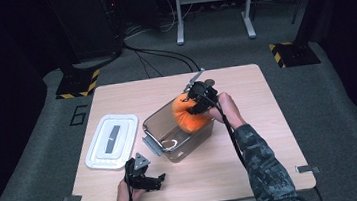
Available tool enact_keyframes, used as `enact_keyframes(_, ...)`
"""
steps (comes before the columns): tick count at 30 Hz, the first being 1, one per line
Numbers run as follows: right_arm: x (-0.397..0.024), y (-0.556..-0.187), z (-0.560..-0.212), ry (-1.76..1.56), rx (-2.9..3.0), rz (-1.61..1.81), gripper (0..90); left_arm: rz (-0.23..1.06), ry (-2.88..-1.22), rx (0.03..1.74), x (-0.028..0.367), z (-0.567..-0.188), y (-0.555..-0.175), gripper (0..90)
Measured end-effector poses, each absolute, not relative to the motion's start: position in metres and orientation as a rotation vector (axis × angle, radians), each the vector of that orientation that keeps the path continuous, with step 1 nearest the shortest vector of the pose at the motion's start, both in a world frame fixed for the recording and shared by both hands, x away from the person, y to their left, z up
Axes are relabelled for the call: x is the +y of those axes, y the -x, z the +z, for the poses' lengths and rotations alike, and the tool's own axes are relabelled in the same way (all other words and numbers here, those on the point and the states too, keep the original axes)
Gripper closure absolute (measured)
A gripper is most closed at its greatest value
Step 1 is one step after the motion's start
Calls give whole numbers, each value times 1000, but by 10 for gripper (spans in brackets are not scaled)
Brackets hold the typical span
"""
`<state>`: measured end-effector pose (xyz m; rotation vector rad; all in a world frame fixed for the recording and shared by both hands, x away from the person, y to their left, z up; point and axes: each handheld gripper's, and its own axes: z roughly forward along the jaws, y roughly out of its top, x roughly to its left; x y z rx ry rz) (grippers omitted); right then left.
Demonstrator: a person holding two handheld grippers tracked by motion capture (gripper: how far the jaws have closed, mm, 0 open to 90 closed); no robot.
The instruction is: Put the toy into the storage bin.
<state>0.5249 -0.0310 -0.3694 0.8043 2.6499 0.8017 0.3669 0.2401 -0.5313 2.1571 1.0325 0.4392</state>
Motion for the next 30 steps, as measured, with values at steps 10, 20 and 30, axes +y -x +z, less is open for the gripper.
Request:
enact_keyframes(10, -29, -529, -385, -846, 2683, 786, 582, 439, -2152, 1035, 240, -531, -367, 2)
enact_keyframes(20, -25, -536, -403, -883, 2745, 709, 521, 441, -2152, 1035, 240, -531, -367, 2)
enact_keyframes(30, -22, -535, -401, -943, 2718, 668, 288, 440, -2153, 1035, 240, -531, -367, 2)
